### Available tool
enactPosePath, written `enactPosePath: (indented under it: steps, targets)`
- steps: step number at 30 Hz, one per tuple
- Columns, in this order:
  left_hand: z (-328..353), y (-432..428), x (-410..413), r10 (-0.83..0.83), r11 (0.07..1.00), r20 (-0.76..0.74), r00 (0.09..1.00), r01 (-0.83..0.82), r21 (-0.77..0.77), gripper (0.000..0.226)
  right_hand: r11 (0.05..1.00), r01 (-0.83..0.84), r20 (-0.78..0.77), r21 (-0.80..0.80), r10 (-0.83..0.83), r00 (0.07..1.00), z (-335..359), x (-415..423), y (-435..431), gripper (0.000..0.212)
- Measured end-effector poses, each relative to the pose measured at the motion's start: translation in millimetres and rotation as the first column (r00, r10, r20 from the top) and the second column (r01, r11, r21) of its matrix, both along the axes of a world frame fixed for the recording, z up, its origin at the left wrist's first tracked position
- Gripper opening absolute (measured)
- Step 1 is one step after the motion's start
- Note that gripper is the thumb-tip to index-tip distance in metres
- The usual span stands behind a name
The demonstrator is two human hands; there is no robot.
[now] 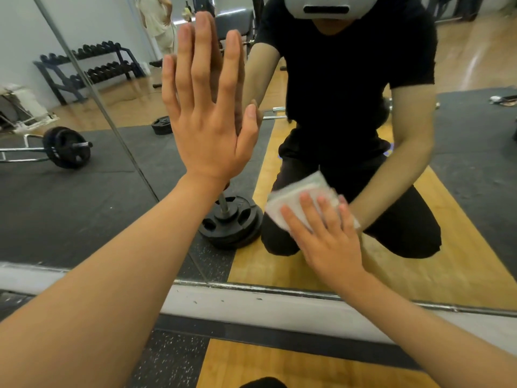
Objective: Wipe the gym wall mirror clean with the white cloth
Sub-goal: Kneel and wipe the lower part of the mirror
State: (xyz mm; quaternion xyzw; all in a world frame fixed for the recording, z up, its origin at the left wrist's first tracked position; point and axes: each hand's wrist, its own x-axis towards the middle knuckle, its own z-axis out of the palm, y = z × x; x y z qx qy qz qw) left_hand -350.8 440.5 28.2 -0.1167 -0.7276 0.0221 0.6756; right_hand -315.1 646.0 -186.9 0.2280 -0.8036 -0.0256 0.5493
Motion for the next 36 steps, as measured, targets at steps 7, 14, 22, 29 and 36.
enactPosePath:
  steps: [7, 14, 22, 29, 36]
  targets:
    - [-1, 2, 1, -0.043, 0.999, 0.012, 0.999, 0.043, -0.006, 0.066, 0.922, 0.018, 0.246, 0.386, -0.122, 0.961, -133, 33, 89, 0.087]
    - [-2, 2, 1, -0.072, 0.997, 0.054, 0.996, 0.073, -0.018, 0.063, 0.951, -0.027, 0.244, 0.308, -0.052, 0.968, -117, 30, 49, 0.077]
    - [-2, 0, 0, -0.069, 0.997, 0.053, 0.996, 0.071, -0.034, 0.062, 0.766, -0.141, 0.289, 0.628, -0.061, 0.955, -128, 6, 58, 0.06]
    - [-1, 0, -2, -0.038, 0.999, -0.002, 0.999, 0.038, -0.015, 0.063, 0.757, -0.146, 0.375, 0.636, -0.139, 0.916, -110, 33, 179, 0.087]
    - [0, 1, 0, 0.005, 1.0, 0.001, 1.0, -0.005, -0.017, 0.065, 0.876, -0.207, 0.548, 0.437, -0.076, 0.833, -142, 35, 92, 0.148]
